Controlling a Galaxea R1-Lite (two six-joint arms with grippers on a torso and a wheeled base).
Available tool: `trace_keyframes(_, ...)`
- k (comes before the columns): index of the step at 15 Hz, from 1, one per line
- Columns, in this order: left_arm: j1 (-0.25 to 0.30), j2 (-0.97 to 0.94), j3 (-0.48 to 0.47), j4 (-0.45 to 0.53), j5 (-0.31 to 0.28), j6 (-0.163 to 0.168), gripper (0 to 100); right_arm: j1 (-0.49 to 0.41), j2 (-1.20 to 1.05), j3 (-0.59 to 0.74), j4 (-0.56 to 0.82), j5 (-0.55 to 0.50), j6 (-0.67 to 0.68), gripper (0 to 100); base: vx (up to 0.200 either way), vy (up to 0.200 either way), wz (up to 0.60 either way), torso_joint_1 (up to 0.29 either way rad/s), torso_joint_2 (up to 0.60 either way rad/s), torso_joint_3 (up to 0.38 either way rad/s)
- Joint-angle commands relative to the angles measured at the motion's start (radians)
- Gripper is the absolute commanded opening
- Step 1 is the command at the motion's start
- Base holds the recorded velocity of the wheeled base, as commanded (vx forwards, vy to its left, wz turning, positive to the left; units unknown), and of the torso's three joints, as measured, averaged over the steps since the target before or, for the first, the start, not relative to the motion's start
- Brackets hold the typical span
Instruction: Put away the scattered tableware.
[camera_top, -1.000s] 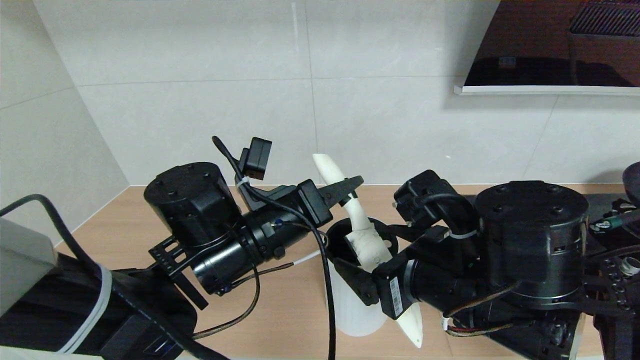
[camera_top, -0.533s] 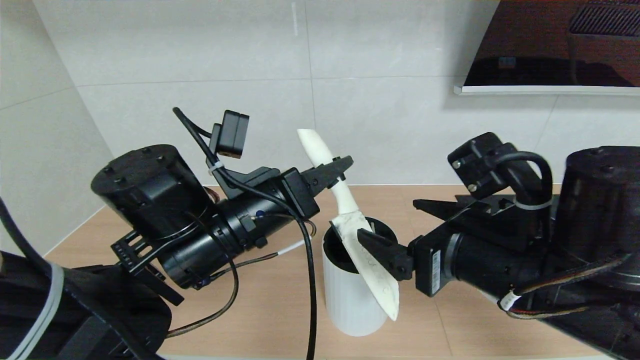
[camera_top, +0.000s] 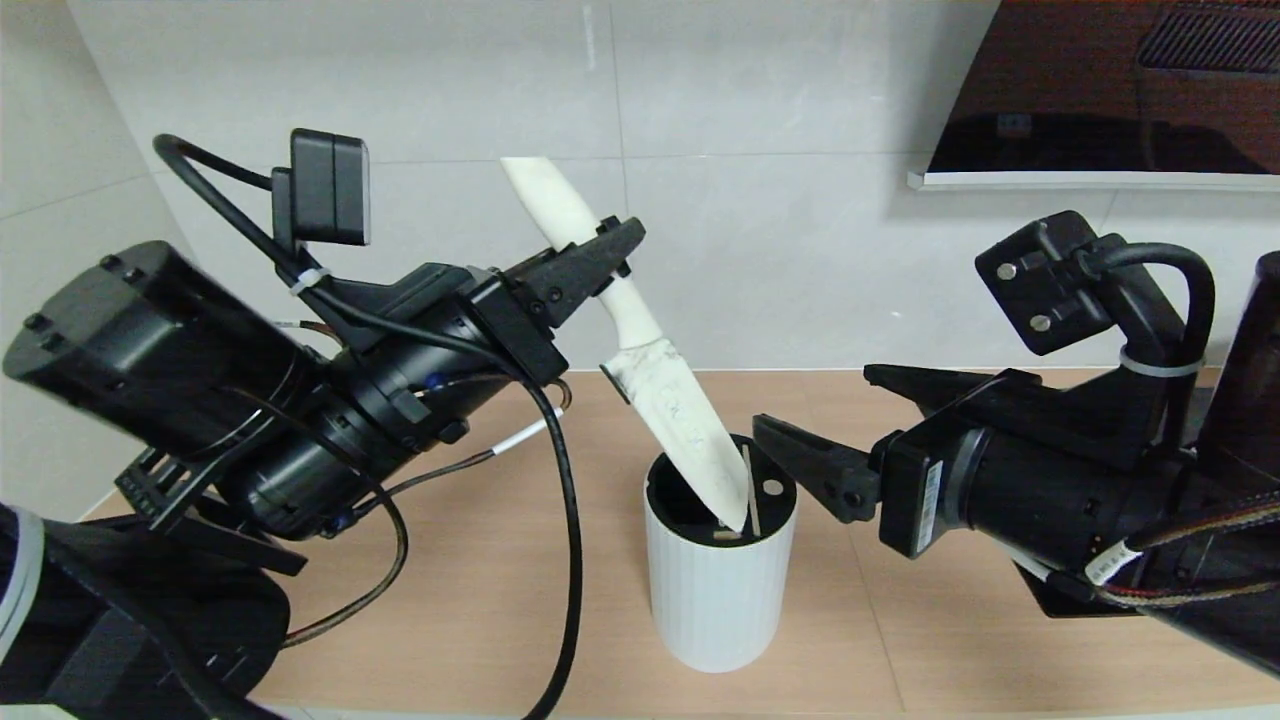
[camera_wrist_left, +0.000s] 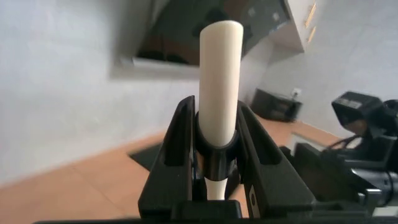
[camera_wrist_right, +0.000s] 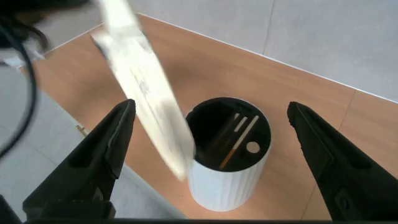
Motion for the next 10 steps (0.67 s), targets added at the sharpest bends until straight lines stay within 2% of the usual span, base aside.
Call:
trace_keyframes(1,0.033,0.000,-0.002,-0.024,-0.001,0.081,0,-0.003,0.002,0.000,0.000,0.000,0.000,100,0.000,0.000,0.00,0.000,0.00,0.000)
trace_keyframes(2,0.040,0.003,-0.002,-0.028,-0.001,0.113,0,-0.007,0.005,0.000,0.000,0.000,0.000,100,0.000,0.000,0.00,0.000,0.00,0.000)
trace_keyframes(3,0.047,0.018,-0.002,-0.031,-0.002,0.211,0,-0.011,0.008,0.000,0.000,0.000,0.000,100,0.000,0.000,0.00,0.000,0.00,0.000)
trace_keyframes(7,0.047,0.020,-0.001,-0.047,-0.002,0.238,0,-0.014,0.013,0.000,0.004,0.000,0.000,100,0.000,0.000,0.00,0.000,0.00,0.000)
trace_keyframes(8,0.047,0.021,0.001,-0.047,-0.002,0.256,0,-0.014,0.016,0.000,0.004,0.000,0.000,100,0.000,0.000,0.00,0.000,0.00,0.000)
trace_keyframes(9,0.046,0.043,0.002,-0.047,0.001,0.325,0,-0.014,0.028,0.000,0.004,0.000,0.000,100,0.000,0.000,0.00,0.000,0.00,0.000)
trace_keyframes(10,0.046,0.052,0.004,-0.050,0.003,0.336,0,-0.014,0.031,0.000,0.004,0.000,0.000,100,0.000,0.000,0.00,0.000,0.00,0.000)
